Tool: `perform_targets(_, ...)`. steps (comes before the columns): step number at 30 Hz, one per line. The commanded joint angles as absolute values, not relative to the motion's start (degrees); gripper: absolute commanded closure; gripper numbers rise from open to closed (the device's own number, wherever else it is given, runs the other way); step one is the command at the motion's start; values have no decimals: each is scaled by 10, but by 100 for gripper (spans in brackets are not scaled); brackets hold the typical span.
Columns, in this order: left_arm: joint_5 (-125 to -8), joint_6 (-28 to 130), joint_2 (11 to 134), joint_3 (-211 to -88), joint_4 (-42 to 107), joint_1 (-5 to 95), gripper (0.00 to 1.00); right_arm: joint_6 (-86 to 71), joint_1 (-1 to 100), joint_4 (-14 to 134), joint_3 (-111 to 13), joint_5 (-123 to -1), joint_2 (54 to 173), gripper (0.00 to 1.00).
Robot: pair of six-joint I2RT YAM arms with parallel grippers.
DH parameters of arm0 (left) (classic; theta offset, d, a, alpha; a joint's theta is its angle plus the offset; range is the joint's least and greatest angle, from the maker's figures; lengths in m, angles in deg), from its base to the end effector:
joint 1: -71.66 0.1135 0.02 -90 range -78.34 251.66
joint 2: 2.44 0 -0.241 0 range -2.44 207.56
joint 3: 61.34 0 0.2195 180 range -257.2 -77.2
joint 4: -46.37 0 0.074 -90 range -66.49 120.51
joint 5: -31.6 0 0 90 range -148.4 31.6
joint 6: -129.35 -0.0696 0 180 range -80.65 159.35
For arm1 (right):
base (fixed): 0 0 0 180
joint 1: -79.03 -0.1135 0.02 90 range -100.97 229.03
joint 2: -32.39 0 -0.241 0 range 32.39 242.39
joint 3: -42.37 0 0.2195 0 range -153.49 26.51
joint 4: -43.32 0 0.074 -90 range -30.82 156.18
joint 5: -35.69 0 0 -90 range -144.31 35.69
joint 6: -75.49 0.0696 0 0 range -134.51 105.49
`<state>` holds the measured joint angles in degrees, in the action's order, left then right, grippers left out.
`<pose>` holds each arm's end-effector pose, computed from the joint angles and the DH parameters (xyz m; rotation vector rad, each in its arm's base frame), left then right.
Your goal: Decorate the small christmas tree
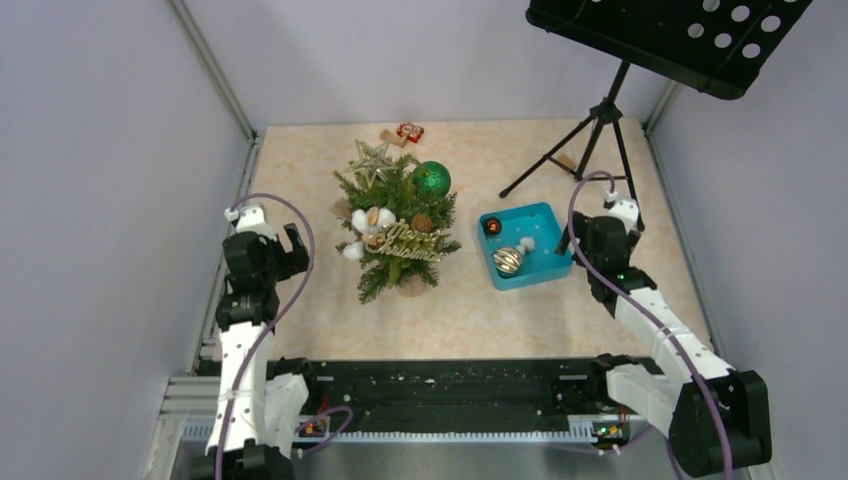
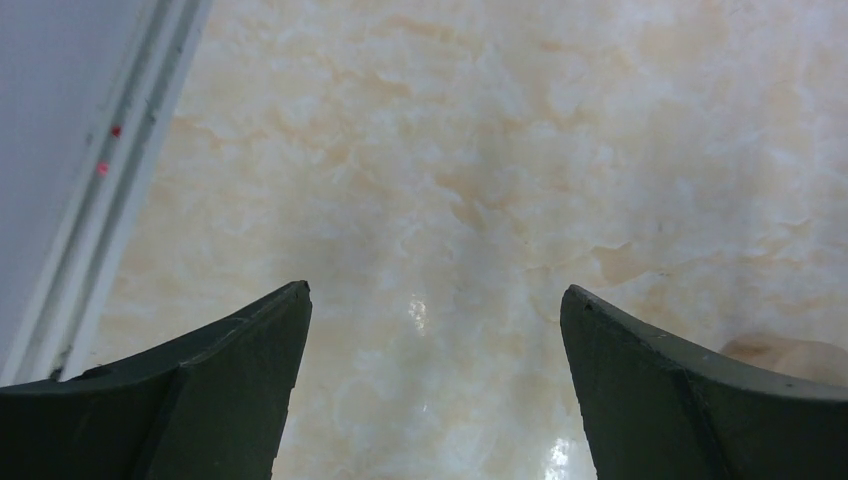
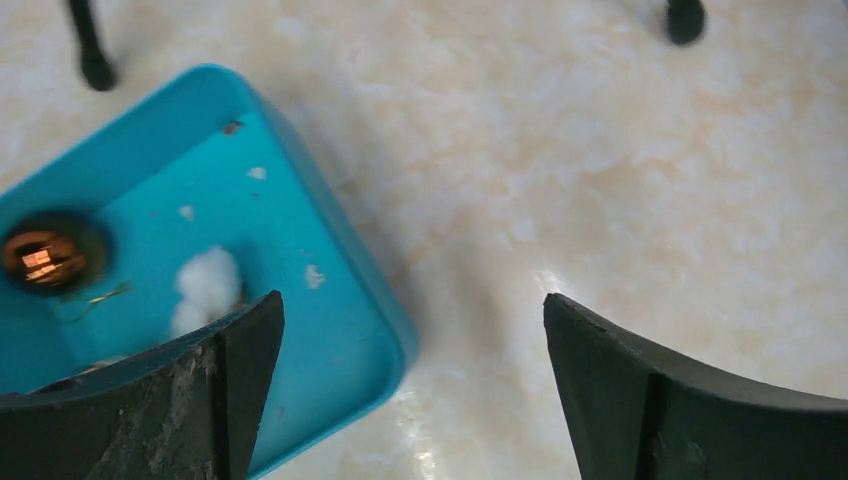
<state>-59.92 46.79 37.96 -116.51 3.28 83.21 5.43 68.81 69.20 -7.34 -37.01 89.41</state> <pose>0.1719 0.0333 0.2575 -0.3245 2.0393 0.0168 0.2242 0.0194 0.2109 0.3523 2.0913 -0.0131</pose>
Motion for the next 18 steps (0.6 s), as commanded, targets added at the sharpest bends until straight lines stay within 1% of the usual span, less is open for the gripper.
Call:
perform_targets(1, -611, 491, 394, -1069, 264, 835, 1, 122, 689, 559, -12, -212, 870, 1)
perform_targets(5, -657, 491, 395, -955, 437, 834, 1, 152, 689, 565, -1, -192, 913, 1)
perform_targets(8, -634, 500, 389, -879, 537, 834, 1, 163, 689, 588, -23, -190, 957, 1)
perform_targets(12, -623, 482, 381, -836, 573, 834, 1, 146, 689, 626, -54, -185, 999, 1)
perform_targets(15, -590, 490, 382, -827, 588, 834, 1, 120, 689, 614, -57, -190, 1012, 1)
perform_targets(18, -605, 485, 380, -826, 573, 834, 1, 107, 689, 599, -48, -205, 1002, 1)
